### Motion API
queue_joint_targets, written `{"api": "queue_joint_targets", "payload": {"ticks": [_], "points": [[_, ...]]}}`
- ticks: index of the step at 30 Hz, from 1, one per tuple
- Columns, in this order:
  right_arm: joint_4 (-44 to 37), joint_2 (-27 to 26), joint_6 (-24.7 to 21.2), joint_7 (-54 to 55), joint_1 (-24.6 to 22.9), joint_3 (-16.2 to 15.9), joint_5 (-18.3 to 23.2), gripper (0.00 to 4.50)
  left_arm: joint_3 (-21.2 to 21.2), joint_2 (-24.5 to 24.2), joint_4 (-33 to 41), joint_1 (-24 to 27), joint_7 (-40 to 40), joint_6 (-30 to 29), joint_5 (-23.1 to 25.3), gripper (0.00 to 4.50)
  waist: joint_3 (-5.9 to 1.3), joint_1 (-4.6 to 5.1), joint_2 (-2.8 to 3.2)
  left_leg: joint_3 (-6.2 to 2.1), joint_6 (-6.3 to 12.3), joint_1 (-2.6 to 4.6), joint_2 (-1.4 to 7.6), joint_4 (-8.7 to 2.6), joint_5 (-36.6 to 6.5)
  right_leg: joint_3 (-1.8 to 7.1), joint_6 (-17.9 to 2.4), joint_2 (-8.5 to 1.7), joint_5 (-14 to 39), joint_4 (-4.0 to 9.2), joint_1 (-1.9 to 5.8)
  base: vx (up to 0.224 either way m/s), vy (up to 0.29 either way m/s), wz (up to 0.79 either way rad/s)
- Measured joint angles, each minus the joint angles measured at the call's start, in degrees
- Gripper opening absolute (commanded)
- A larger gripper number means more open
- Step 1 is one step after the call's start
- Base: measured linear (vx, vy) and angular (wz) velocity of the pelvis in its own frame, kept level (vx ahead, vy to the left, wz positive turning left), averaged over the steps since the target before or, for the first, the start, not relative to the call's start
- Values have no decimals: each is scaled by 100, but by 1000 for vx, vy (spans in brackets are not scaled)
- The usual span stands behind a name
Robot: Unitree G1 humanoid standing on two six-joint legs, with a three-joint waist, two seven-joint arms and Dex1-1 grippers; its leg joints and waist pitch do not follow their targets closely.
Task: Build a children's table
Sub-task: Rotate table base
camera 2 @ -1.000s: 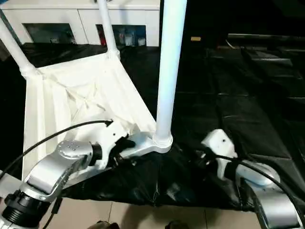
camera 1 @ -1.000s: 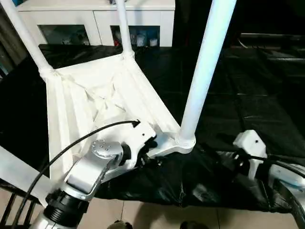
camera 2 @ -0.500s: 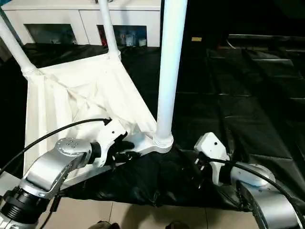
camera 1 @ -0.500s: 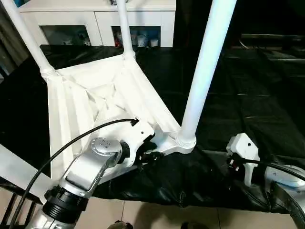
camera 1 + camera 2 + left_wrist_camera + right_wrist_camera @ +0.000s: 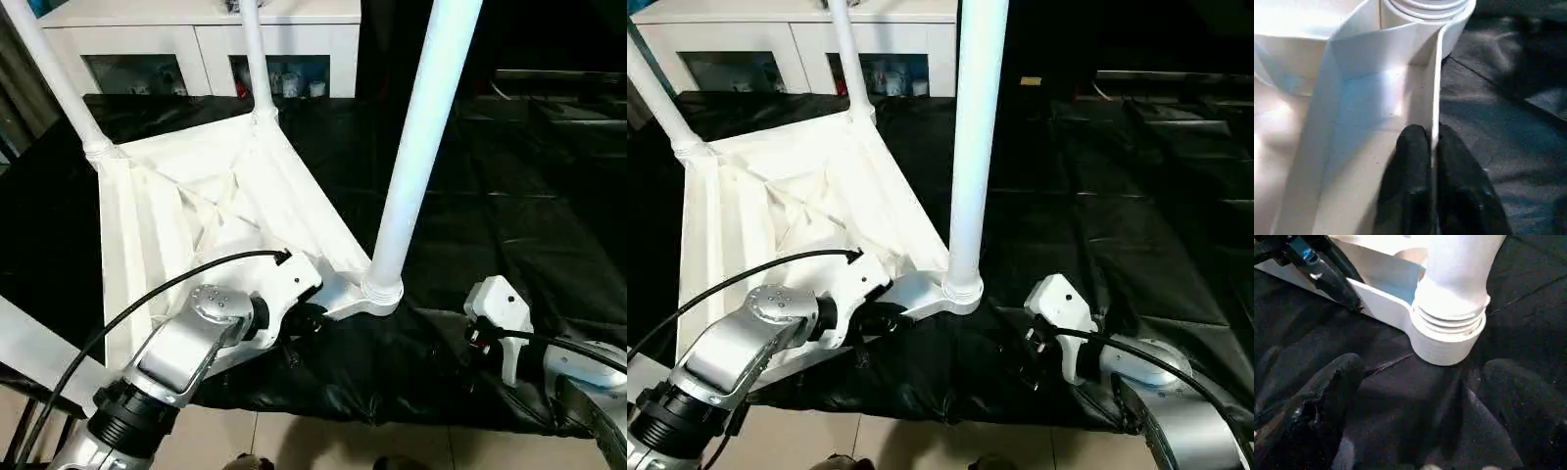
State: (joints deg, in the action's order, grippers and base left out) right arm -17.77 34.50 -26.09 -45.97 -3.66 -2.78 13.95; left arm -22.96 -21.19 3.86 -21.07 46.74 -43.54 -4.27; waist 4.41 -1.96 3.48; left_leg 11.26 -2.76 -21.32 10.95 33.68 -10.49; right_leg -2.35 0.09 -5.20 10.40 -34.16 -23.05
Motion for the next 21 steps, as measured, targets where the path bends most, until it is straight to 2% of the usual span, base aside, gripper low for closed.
{"api": "queue_joint_targets", "payload": {"ticks": [2, 8, 11, 16, 21], "points": [[-2, 1, -16, 4, -3, -1, 0, 450, -17, -16, -14, 0, 7, 54, 20, 10, -3, 2, 5, 0, 0, 1, 0, 0, 0, 0, 2, 0, 1, 0, 0, 0, 0, 0], [-6, 4, -57, 5, -3, -2, -1, 450, -51, -36, -204, -57, 90, 345, 57, 10, -12, 5, 18, 0, 0, 3, -1, 0, 0, 2, 20, 0, 12, 0, 1, 0, 0, 0], [-5, 8, -58, 5, -2, -2, -5, 450, -49, -84, -426, -104, 213, 691, 54, 10, -21, 9, 32, 0, 0, 5, -1, -1, 0, 2, 32, 0, 18, 0, 0, 0, 0, 0], [-5, 8, -58, 4, 9, -4, -4, 450, -6, -198, -953, -123, 773, 1686, -9, 10, -42, -13, 65, -2, 0, 3, -3, -5, 0, 3, 43, 0, 22, -1, 0, 0, 0, 0], [3, 8, -47, -4, 108, -3, -4, 450, -2, -393, -1770, -307, 1638, 2892, -56, 10, -61, -142, 94, 3, 1, 1, -7, -7, 1, 9, 59, -7, 30, -1, 8, 0, 0, 0]]}}
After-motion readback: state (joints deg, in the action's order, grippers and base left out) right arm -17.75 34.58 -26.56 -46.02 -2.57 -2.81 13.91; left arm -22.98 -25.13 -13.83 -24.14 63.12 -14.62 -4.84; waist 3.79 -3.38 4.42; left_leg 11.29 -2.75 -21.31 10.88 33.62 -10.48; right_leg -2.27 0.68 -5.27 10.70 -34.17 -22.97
